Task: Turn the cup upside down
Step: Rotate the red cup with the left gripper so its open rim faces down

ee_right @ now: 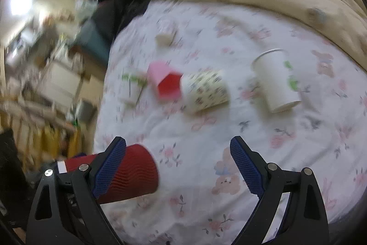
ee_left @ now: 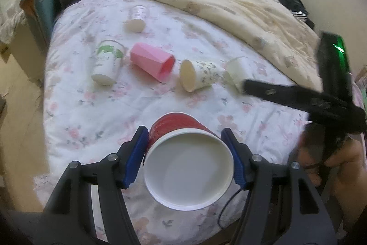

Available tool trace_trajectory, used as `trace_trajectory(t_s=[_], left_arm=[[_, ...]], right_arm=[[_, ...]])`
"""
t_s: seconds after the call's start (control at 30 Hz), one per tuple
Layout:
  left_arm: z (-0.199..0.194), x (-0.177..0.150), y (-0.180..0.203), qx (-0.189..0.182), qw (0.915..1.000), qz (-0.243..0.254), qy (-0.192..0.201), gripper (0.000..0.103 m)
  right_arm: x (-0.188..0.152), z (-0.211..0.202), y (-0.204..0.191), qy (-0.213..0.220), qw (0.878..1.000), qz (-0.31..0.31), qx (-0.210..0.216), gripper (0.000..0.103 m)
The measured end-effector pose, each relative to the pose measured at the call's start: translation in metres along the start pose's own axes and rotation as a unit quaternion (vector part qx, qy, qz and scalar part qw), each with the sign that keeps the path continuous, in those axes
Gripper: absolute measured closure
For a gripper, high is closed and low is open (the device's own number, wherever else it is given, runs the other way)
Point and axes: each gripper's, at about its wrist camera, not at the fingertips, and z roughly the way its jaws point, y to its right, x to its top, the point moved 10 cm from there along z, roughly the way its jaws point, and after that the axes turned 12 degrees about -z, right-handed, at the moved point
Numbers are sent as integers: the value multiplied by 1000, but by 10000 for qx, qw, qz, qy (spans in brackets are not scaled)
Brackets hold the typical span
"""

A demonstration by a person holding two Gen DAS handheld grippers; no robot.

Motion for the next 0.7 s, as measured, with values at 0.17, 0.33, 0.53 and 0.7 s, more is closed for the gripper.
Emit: trace_trajectory(t_s=[0.17, 0.33, 0.53, 0.7], left_arm=[[8, 16, -13, 415, 9986, -126, -290, 41], [27, 48, -8, 787, 9960, -131, -396, 41], [69, 68, -8, 1151, 9904, -389, -652, 41], [99, 72, -13, 1163, 9872, -677, -857, 41]], right_arm=[[8, -24, 26, 354, 9980, 485, -177, 8], [8, -27, 38, 354, 9963, 776, -114, 8], [6, -30, 41, 347, 9961, 806, -119, 8], [6, -31, 43, 348, 9960, 823, -95, 9]])
